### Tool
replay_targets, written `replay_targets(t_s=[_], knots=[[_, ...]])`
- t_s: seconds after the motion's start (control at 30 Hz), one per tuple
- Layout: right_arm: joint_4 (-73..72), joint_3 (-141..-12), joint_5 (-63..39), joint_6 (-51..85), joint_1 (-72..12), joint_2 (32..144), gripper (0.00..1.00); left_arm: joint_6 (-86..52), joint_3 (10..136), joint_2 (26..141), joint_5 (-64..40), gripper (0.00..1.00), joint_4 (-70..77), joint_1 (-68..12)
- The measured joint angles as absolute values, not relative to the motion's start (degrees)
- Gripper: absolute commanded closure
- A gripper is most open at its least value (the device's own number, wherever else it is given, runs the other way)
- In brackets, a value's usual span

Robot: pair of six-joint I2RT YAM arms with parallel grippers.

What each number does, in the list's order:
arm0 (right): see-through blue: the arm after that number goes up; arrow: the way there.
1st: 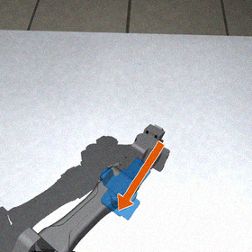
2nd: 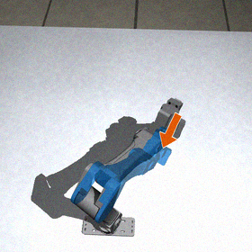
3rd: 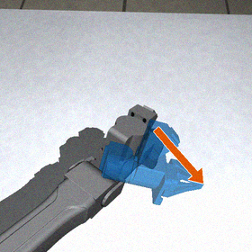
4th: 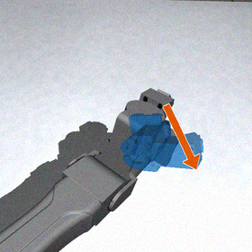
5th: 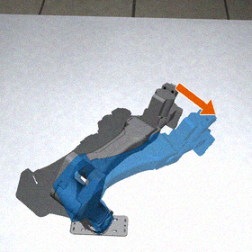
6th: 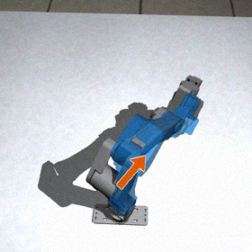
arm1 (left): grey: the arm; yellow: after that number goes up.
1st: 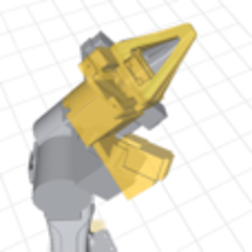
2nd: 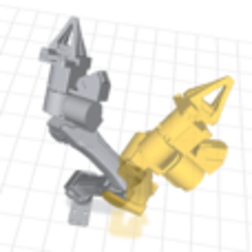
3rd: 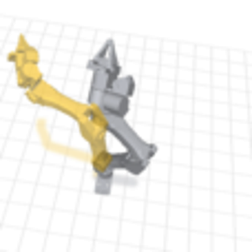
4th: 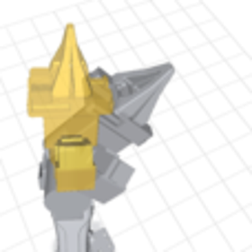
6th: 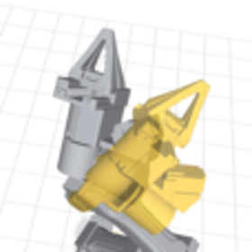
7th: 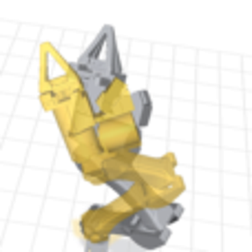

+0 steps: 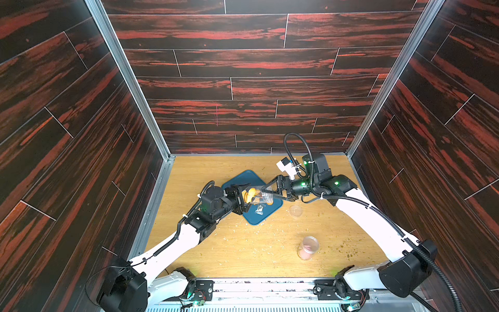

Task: Pour the cookies out of the jar
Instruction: Pick up the jar from the center of the board, then open the lid of the jar.

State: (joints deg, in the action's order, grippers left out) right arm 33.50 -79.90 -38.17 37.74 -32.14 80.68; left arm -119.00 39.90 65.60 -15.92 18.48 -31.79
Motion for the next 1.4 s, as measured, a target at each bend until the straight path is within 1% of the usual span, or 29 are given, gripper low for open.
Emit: replay_targets(t_s=[0.13, 0.37, 0.7, 0.83, 1.4], knots=[[35.2, -80.2, -37.7, 37.9, -32.1, 80.7, 0.02, -119.0, 39.8, 65.4, -15.4, 0.41, 18.5, -31.8], [35.6, -80.1, -38.9, 38.7, -32.1, 80.7, 0.08, -119.0, 39.8, 65.1, -14.9, 0.41, 18.5, -31.8], [32.3, -76.4, -41.5, 41.0, -32.1, 80.7, 0.06, -119.0, 39.8, 64.9, -15.6, 0.41, 18.5, -31.8], [31.2, -76.3, -41.7, 41.6, -32.1, 80.7, 0.08, -119.0, 39.8, 64.7, -15.8, 0.42, 18.4, -31.8], [28.8, -76.3, -42.5, 42.7, -32.1, 80.7, 0.23, -119.0, 39.3, 62.5, -15.1, 0.42, 17.3, -31.8]])
